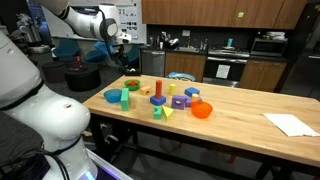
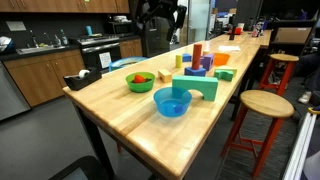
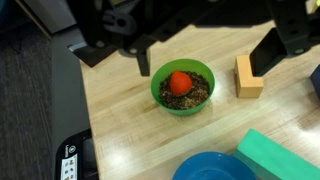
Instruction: Move the purple block on the left backwards and move the red and blue stacked blocks to the right then place the yellow cylinder in the purple block on the left.
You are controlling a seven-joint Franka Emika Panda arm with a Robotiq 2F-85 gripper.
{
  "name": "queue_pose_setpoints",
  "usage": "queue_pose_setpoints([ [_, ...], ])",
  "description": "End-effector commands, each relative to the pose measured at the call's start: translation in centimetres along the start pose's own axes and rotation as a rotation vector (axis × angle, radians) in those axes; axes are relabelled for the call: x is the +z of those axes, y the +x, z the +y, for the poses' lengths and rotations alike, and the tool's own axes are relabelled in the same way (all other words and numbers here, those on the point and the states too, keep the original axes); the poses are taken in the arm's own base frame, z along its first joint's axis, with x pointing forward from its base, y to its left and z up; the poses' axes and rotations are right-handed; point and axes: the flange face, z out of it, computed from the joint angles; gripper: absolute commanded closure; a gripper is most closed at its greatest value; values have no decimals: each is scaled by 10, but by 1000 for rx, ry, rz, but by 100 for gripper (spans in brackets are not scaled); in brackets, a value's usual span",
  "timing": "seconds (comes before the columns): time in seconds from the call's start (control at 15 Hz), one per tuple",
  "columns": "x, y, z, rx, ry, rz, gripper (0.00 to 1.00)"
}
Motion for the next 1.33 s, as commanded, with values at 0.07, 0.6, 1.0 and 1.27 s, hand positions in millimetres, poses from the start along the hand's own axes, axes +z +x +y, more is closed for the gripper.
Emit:
queue_pose_setpoints([
  [0.07, -1, 0, 0, 0, 0, -1, 0],
  [0.6, -1, 0, 1, -25, -22, 11, 0],
  [1.0, 1, 3, 31, -63, -316, -3, 0],
  [1.27, -9, 8, 55, -33, -426, -2, 0],
])
